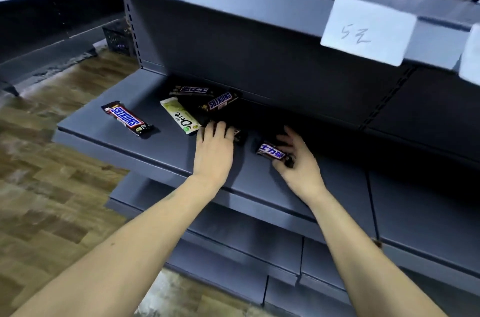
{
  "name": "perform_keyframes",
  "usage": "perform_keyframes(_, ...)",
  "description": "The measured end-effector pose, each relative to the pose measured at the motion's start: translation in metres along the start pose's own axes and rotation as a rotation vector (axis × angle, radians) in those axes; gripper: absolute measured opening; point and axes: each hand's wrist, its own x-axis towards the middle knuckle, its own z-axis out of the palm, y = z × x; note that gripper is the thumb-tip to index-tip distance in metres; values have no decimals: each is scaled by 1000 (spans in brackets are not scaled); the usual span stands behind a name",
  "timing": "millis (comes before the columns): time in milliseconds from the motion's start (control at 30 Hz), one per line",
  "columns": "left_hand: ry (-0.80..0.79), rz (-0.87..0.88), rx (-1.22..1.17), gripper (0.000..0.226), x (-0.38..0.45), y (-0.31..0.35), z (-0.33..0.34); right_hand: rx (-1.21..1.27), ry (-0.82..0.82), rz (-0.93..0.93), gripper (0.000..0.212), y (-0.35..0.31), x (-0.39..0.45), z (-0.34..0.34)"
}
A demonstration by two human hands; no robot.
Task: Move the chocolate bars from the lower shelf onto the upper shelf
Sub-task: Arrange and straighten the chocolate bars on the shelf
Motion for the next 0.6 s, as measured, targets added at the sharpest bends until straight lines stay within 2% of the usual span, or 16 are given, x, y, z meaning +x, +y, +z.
perform_keyframes(133,-6,75,1,44,-17,5,-7,84,-21,52,75,-7,-30,-4)
perform_keyframes(267,-24,70,-38,51,-32,11,-14,184,-43,130,74,-17,-51,-7)
perform_keyframes(333,-42,85,-85,46,-38,14,-18,207,-48,158,65,-21,-57,-9)
perform_keyframes(467,-78,87,-190,29,-45,13,-26,307,-12,285,33,-31,-58,-10)
perform_keyframes(600,-148,107,-200,29,-45,12,-35,492,83,390,32,-32,-59,-15)
